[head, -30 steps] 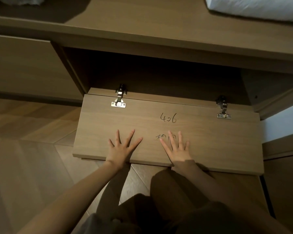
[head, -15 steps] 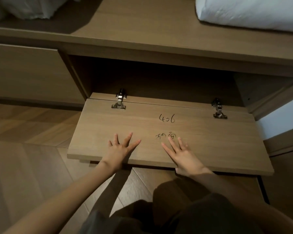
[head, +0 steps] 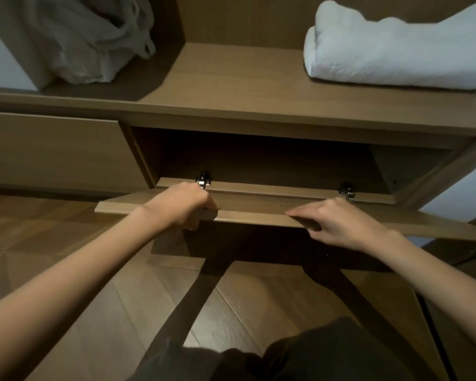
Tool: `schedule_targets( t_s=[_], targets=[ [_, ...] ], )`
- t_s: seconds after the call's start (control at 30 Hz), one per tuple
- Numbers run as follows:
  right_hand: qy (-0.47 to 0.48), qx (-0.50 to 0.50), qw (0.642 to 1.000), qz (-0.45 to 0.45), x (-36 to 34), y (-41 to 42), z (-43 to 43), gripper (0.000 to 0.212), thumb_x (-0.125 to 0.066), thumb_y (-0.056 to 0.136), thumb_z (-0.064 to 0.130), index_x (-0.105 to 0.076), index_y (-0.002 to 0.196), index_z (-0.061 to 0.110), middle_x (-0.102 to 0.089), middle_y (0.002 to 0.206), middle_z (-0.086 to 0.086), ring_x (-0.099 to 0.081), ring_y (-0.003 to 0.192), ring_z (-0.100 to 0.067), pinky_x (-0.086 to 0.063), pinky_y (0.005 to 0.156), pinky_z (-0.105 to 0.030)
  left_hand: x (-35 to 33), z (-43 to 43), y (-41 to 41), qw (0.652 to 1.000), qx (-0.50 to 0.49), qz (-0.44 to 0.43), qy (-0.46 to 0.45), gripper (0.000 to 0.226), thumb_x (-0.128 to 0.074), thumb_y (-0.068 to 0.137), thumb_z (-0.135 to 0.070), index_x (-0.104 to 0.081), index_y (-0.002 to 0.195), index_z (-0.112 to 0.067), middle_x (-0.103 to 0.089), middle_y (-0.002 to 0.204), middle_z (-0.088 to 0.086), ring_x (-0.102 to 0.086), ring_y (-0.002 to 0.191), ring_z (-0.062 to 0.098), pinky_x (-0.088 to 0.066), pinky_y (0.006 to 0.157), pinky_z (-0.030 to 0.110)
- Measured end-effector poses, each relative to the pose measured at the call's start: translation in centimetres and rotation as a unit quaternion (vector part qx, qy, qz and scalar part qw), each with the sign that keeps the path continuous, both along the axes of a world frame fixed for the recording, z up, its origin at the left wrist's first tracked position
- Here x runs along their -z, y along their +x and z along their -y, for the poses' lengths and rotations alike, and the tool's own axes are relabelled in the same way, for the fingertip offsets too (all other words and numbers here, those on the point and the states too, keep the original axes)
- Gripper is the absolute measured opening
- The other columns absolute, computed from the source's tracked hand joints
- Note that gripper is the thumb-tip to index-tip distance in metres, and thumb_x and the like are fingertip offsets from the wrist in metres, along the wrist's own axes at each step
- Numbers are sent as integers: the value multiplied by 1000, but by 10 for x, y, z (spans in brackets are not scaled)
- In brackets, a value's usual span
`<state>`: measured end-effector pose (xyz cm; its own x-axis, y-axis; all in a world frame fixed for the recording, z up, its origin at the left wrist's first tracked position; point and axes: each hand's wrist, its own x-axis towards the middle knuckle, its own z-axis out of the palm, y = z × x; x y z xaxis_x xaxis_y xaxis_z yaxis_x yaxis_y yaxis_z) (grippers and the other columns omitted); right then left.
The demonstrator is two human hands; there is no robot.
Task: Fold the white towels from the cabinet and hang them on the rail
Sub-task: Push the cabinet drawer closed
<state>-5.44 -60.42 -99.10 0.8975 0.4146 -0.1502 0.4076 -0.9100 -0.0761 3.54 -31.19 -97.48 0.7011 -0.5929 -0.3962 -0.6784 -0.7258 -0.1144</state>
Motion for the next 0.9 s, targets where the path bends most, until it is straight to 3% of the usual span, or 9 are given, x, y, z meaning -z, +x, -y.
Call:
schedule_targets(
  t_s=[0.13,0.2,0.27,0.37,0.47,0.57,0.67,0.9],
  targets=[
    [23,-14,988,149,-17,15,13,59,-79,76,12,-58,130,22,-49,145,0,-45,134,-19,-53,95,-42,-19,-5,15,988,25,128,-87,55,-61,91,-22,-42,141,-36,-53,137,-4,-51,124,17,-46,91,28],
    [-30,-6,977,211,-25,28,15,73,-83,69,18,-53,136,19,-38,153,-4,-29,144,-24,-36,111,-49,-19,-10,27,961,68,205,-172,69,-73,83,-23,-40,143,-30,-44,147,0,-41,136,22,-39,104,37],
    [-61,26,967,248,-33,42,17,89,-85,68,26,-42,145,18,-25,158,-8,-15,148,-27,-18,118,-53,-17,-11,39,942,58,251,-214,82,-78,76,-24,-36,147,-23,-32,154,5,-29,142,29,-28,112,46],
    [-67,97,957,263,-40,64,21,104,-84,69,37,-24,153,18,-13,161,-12,-4,149,-30,-8,119,-55,-22,-1,57,932,1,275,-236,88,-74,80,-29,-23,152,-22,-19,159,9,-17,145,36,-20,116,48],
    [-76,135,958,242,-44,87,26,106,-78,75,44,-13,155,18,-8,161,-12,-1,149,-29,-2,120,-52,-26,10,75,931,-34,273,-239,91,-71,83,-30,-14,153,-24,-13,160,7,-11,146,36,-15,118,47],
    [-66,155,961,218,-47,105,30,97,-71,82,45,-12,155,18,-12,161,-10,-8,149,-27,-4,121,-50,-26,14,94,933,-59,256,-247,89,-71,84,-25,-16,153,-25,-18,159,6,-14,145,37,-14,119,48],
    [-44,172,963,202,-47,116,32,88,-68,86,42,-16,154,20,-20,160,-6,-19,147,-26,-15,119,-44,-25,17,107,934,-77,242,-251,83,-70,85,-22,-21,152,-25,-23,158,3,-20,144,36,-16,118,47],
    [-5,202,937,286,-33,119,28,73,-71,86,36,-36,149,26,-41,151,1,-38,139,-25,-40,106,-42,-3,17,115,883,-49,328,-334,68,-72,81,-8,-44,142,-20,-50,143,7,-43,132,34,-33,111,51]
  ],
)
